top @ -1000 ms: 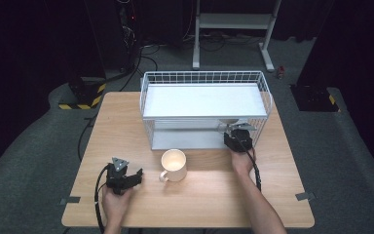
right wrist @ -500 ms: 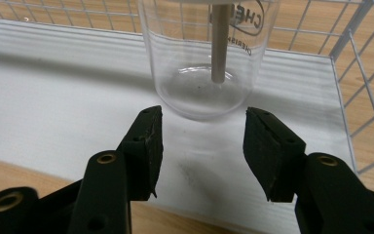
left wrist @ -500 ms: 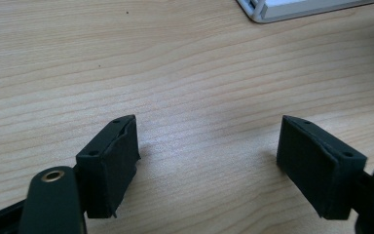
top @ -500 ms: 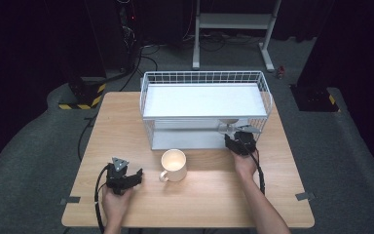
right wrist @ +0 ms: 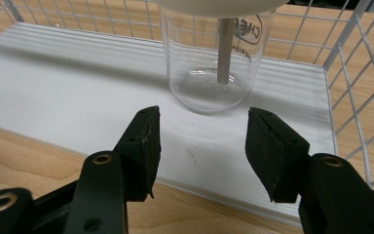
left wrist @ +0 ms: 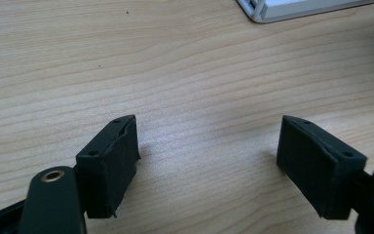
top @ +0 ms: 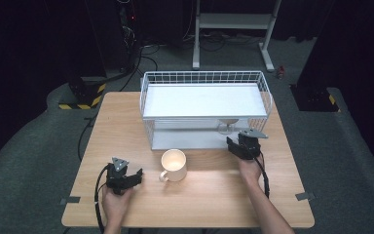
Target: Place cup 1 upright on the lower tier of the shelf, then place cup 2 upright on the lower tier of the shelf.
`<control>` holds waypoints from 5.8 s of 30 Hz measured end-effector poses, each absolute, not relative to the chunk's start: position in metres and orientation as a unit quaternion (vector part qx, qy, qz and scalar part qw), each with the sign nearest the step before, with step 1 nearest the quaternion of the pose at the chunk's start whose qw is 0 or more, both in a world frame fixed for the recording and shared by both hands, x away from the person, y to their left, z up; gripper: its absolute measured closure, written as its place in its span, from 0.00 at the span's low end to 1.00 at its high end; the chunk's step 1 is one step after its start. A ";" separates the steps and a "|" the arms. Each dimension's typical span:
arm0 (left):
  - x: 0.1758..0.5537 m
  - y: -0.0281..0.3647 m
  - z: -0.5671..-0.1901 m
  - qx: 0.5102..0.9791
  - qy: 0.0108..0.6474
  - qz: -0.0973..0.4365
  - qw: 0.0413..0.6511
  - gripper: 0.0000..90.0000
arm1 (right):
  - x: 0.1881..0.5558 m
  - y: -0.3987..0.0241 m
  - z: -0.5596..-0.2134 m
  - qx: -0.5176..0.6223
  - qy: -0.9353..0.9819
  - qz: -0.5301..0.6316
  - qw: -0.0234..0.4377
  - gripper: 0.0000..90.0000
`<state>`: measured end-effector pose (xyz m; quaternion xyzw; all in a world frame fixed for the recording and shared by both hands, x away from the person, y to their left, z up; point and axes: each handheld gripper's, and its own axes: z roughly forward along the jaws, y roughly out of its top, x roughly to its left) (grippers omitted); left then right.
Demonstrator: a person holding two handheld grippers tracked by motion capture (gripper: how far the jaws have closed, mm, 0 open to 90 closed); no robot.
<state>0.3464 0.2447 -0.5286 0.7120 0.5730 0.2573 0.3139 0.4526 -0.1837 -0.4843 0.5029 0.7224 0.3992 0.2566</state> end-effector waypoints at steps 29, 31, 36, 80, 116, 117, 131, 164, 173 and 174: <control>0.346 0.245 -0.529 0.712 0.573 0.257 0.314 0.26 | 0.433 -0.198 -0.475 0.486 0.716 0.434 0.250 0.45; 0.346 0.245 -0.529 0.712 0.573 0.257 0.314 0.26 | 0.431 -0.199 -0.475 0.486 0.715 0.437 0.249 0.45; 0.346 0.245 -0.529 0.712 0.573 0.257 0.314 0.26 | 0.428 -0.204 -0.474 0.485 0.713 0.443 0.245 0.44; 0.346 0.245 -0.529 0.712 0.573 0.257 0.314 0.26 | 0.396 -0.229 -0.470 0.475 0.709 0.464 0.237 0.41; 0.346 0.245 -0.529 0.712 0.573 0.257 0.314 0.26 | 0.368 -0.266 -0.481 0.487 0.700 0.458 0.251 0.38; 0.346 0.245 -0.529 0.712 0.573 0.257 0.314 0.26 | 0.366 -0.267 -0.481 0.487 0.700 0.457 0.252 0.38; 0.346 0.245 -0.529 0.712 0.573 0.257 0.314 0.26 | 0.358 -0.272 -0.493 0.482 0.714 0.435 0.262 0.37; 0.347 0.246 -0.527 0.725 0.564 0.240 0.315 0.23 | 0.359 -0.273 -0.522 0.490 0.768 0.350 0.221 0.31; 0.339 0.241 -0.520 0.729 0.542 0.211 0.361 0.20 | 0.362 -0.268 -0.523 0.485 0.782 0.330 0.212 0.29; 0.338 0.239 -0.519 0.730 0.541 0.205 0.364 0.20 | 0.362 -0.268 -0.523 0.485 0.782 0.330 0.212 0.29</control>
